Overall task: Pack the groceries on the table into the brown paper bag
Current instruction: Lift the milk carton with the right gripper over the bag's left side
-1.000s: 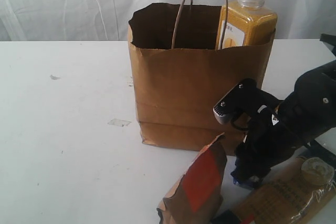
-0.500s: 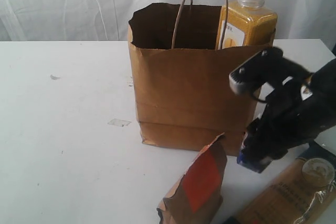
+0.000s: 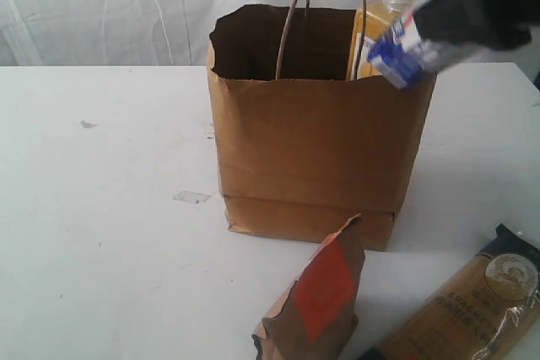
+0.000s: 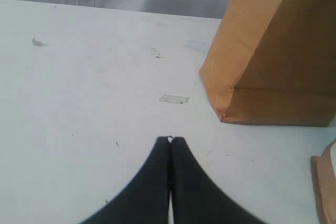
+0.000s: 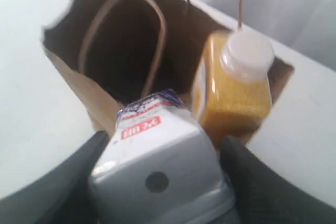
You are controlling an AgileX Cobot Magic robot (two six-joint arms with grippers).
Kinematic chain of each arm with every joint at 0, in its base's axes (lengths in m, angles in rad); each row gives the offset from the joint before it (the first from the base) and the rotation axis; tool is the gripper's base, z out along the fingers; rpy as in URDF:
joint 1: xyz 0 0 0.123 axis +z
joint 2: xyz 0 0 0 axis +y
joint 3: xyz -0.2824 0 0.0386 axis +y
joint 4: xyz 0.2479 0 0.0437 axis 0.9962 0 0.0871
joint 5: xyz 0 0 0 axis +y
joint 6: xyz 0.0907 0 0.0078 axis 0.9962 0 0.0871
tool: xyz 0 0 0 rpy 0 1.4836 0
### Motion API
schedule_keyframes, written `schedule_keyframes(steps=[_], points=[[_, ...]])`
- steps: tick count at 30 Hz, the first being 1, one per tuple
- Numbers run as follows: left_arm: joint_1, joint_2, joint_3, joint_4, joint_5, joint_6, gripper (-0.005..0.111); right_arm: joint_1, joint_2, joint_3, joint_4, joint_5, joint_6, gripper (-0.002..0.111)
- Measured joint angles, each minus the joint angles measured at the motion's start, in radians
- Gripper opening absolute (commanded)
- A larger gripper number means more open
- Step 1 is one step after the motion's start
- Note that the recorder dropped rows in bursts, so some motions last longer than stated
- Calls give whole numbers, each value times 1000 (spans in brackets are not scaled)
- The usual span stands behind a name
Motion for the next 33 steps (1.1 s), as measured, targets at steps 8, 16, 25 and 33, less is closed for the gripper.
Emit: schedule_keyframes(steps=[8,16,25,33], points=[[0,0,0,0,0,0,0,0,68,-224,201,6,-152,0],[0,0,0,0,0,0,0,34,219,-382,204,39,-228,0],[0,0,0,0,0,0,0,190,544,-583,-49,174,-222,0],[0,0,0,0,0,0,0,218,685,-653,-161,217,-153,0]])
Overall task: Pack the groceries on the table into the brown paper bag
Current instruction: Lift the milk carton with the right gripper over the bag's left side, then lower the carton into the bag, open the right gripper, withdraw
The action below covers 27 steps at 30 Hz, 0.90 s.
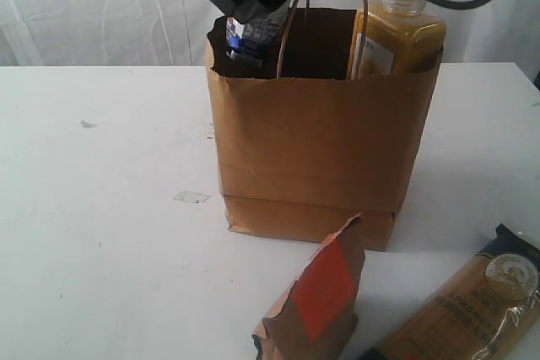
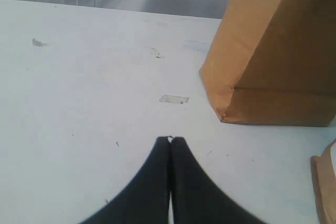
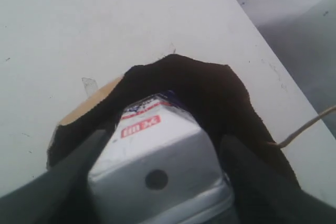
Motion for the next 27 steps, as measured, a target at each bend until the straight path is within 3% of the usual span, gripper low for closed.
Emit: schedule_keyframes(steps=[6,9,12,16,18,27], points=[[0,0,0,0,0,0,0,0,33,-2,-11,27,15,1],[0,0,0,0,0,0,0,0,49,-2,-11,39,28,10],[0,0,0,0,0,0,0,0,56,-2,-11,39,32,26],[0,0,0,0,0,0,0,0,56,-2,-15,45,34,59],[0,0,0,0,0,0,0,0,56,-2,-17,47,34,70],[0,0,0,0,0,0,0,0,56,-7,-23,37,53,72]])
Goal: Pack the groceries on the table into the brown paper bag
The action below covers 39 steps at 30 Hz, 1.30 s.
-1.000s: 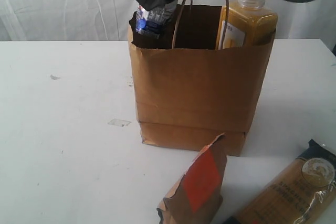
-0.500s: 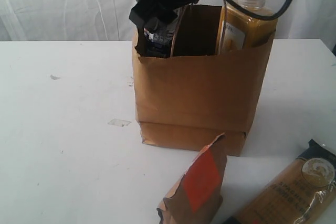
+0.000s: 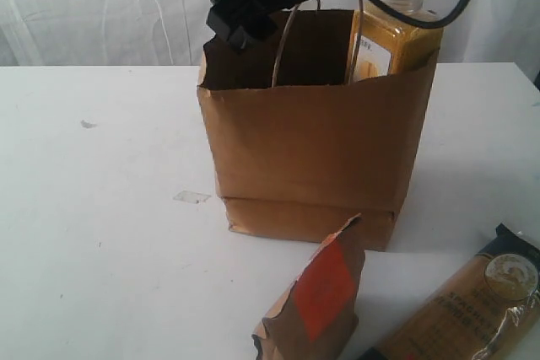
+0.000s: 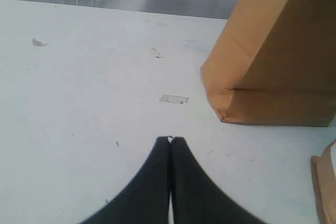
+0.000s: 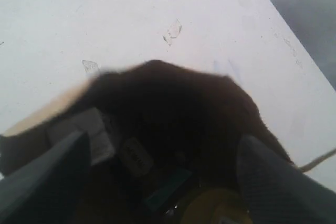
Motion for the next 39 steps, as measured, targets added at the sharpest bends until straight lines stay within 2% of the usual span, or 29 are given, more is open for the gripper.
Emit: schedule_keyframes(steps=[14,24,30,39], points=[[0,0,0,0,0,0,0,0,-14,-1,0,-30,20,72],[0,0,0,0,0,0,0,0,-187,-14,0,-144,85,72],[0,0,0,0,0,0,0,0,-309,-14,0,-100,121,71],[0,0,0,0,0,0,0,0,-480,-10,0,62,136,63]])
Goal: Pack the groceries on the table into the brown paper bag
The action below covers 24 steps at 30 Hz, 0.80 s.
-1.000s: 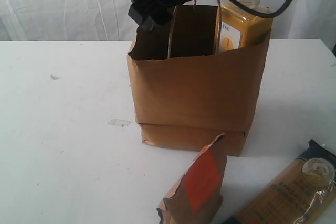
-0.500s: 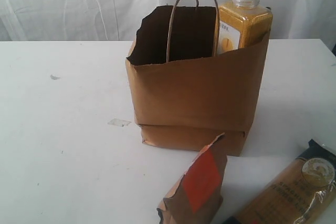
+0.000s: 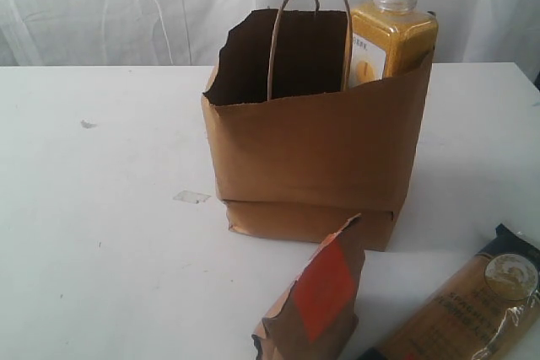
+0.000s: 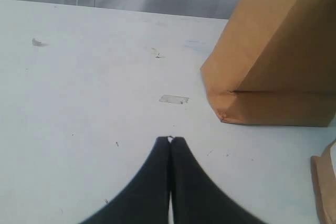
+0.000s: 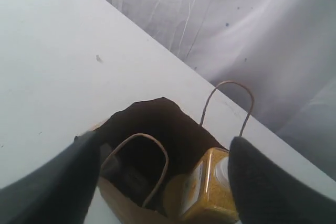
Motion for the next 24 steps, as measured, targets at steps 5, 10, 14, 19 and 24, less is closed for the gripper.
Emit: schedule_keyframes(steps=[5,10,14,19,24], points=[[0,0,0,0,0,0,0,0,-88,50,-20,14,106,55],[0,0,0,0,0,0,0,0,-200,143,-122,15,196,52],[0,0,0,0,0,0,0,0,-306,288,-128,15,258,52],[0,0,0,0,0,0,0,0,-428,544,-128,17,336,52],[0,0,0,0,0,0,0,0,-540,799,-128,-5,421,52]])
